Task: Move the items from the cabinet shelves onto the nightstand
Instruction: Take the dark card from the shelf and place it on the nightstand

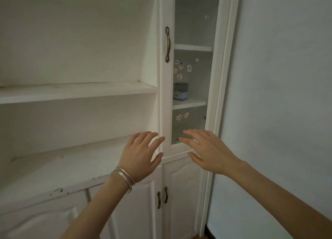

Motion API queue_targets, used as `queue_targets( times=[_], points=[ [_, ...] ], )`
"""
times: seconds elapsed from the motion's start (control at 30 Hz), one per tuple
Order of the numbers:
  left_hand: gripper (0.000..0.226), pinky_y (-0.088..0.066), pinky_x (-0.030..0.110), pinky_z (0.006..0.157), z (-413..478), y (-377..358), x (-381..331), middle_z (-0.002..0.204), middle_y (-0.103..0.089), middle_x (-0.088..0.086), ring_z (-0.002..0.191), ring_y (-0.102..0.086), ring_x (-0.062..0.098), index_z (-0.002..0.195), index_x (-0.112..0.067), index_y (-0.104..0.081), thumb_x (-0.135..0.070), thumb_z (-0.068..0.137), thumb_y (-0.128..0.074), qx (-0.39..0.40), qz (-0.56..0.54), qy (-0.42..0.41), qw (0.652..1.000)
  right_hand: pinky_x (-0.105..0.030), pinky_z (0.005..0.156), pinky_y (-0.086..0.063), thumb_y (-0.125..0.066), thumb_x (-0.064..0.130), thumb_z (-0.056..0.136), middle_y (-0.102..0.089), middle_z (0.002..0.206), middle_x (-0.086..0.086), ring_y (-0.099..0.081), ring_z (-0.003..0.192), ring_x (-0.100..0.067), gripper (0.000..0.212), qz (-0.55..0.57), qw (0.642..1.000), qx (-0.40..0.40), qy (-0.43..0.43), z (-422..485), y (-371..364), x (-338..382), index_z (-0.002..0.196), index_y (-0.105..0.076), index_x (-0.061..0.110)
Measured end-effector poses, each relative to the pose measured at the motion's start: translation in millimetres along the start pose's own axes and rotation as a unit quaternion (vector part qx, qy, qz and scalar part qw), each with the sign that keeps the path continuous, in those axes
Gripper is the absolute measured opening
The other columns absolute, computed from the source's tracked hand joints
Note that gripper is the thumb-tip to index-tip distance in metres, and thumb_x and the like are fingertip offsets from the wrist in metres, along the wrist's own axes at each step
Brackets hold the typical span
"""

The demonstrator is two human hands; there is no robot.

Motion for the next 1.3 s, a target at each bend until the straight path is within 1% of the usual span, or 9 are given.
queue_targets(
  times=[0.13, 0.27, 0.5, 0.67, 0.8, 0.87, 1.1, 1.2, 1.3],
  points=[
    [0.047, -0.047, 0.043, 0.089, 58.7, -21.6, 35.0, 0.115, -0.063, 0.004, 0.105, -0.059, 0.026, 0.119, -0.02, -0.06, -0.043, 0.085, -0.038, -0.021, 0.007, -0.007, 1.0, -0.045, 0.104, -0.033, -0.034, 0.038, 0.089, -0.05, 0.135, -0.009, -0.046, 0.125, -0.028, 0.048, -0.016, 1.0, -0.003, 0.0, 58.7, -16.7, -36.9, 0.13, -0.049, 0.019],
    [0.049, -0.048, 0.043, 0.087, 124.8, -34.0, 70.9, 0.113, -0.064, 0.006, 0.103, -0.061, 0.027, 0.118, -0.019, -0.062, -0.044, 0.085, -0.036, -0.04, 0.021, -0.018, 0.999, -0.049, 0.103, -0.033, -0.051, 0.031, 0.086, -0.053, 0.133, -0.012, -0.048, 0.123, -0.031, 0.044, -0.044, 0.998, -0.038, 0.012, 126.0, -15.1, -72.8, 0.128, -0.052, 0.016],
    [0.051, -0.049, 0.045, 0.086, 230.6, -24.5, 123.9, 0.11, -0.065, 0.009, 0.101, -0.061, 0.03, 0.116, -0.016, -0.063, -0.043, 0.085, -0.034, -0.104, 0.052, -0.047, 0.992, -0.045, 0.105, -0.033, -0.058, 0.02, 0.087, -0.05, 0.135, -0.014, -0.045, 0.126, -0.031, 0.045, -0.104, 0.989, -0.1, 0.014, 238.0, 1.5, -131.6, 0.13, -0.049, 0.011],
    [0.048, -0.049, 0.043, 0.084, 270.9, -20.2, 148.9, 0.108, -0.065, 0.008, 0.098, -0.062, 0.029, 0.114, -0.015, -0.063, -0.04, 0.084, -0.035, -0.126, 0.077, -0.067, 0.987, -0.04, 0.109, -0.024, -0.055, 0.019, 0.088, -0.039, 0.145, -0.01, -0.032, 0.135, -0.025, 0.051, -0.144, 0.983, -0.116, 0.017, 298.9, 9.2, -160.5, 0.137, -0.041, 0.011],
    [0.045, -0.049, 0.042, 0.084, 283.8, -38.2, 173.2, 0.108, -0.065, 0.007, 0.099, -0.061, 0.027, 0.114, -0.017, -0.063, -0.038, 0.082, -0.039, -0.108, 0.093, -0.059, 0.988, -0.034, 0.114, -0.008, -0.043, 0.024, 0.094, -0.015, 0.156, -0.004, -0.006, 0.143, -0.017, 0.058, -0.178, 0.98, -0.079, 0.028, 338.0, 10.2, -171.6, 0.146, -0.02, 0.014],
    [0.043, -0.05, 0.041, 0.084, 285.8, -43.6, 179.6, 0.109, -0.064, 0.005, 0.099, -0.061, 0.026, 0.113, -0.017, -0.063, -0.037, 0.082, -0.04, -0.108, 0.089, -0.056, 0.989, -0.036, 0.115, -0.008, -0.04, 0.023, 0.094, -0.013, 0.156, -0.004, -0.003, 0.143, -0.016, 0.059, -0.212, 0.974, -0.074, 0.039, 348.6, 10.8, -174.1, 0.147, -0.016, 0.014],
    [0.043, -0.051, 0.039, 0.084, 295.0, -49.4, 187.6, 0.111, -0.064, 0.003, 0.1, -0.062, 0.024, 0.113, -0.019, -0.063, -0.037, 0.081, -0.04, -0.114, 0.086, -0.037, 0.989, -0.041, 0.1, -0.039, -0.054, 0.016, 0.083, -0.052, 0.13, -0.01, -0.041, 0.126, -0.025, 0.04, -0.256, 0.959, -0.113, 0.052, 361.3, 15.7, -173.0, 0.122, -0.053, 0.008],
    [0.044, -0.051, 0.04, 0.084, 298.9, -52.5, 181.4, 0.111, -0.065, 0.005, 0.101, -0.062, 0.025, 0.113, -0.019, -0.063, -0.037, 0.081, -0.04, -0.113, 0.094, -0.041, 0.988, -0.039, 0.087, -0.046, -0.055, 0.016, 0.082, -0.059, 0.116, -0.009, -0.048, 0.114, -0.025, 0.029, -0.241, 0.958, -0.138, 0.065, 362.5, 21.5, -169.6, 0.109, -0.059, 0.006],
    [0.044, -0.05, 0.043, 0.087, 297.1, -57.1, 175.0, 0.111, -0.065, 0.006, 0.102, -0.062, 0.026, 0.113, -0.02, -0.063, -0.038, 0.081, -0.038, -0.095, 0.108, -0.053, 0.988, -0.038, 0.084, -0.046, -0.057, 0.017, 0.081, -0.06, 0.115, -0.009, -0.049, 0.114, -0.026, 0.029, -0.246, 0.957, -0.138, 0.071, 361.4, 23.8, -171.6, 0.108, -0.06, 0.006]
  ],
)
Point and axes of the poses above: each hand's wrist, its own z-axis towards the middle knuckle, its own y-axis out of the back of the hand, x = y × z, the point moved 7 cm from there along z, towards the middle knuckle
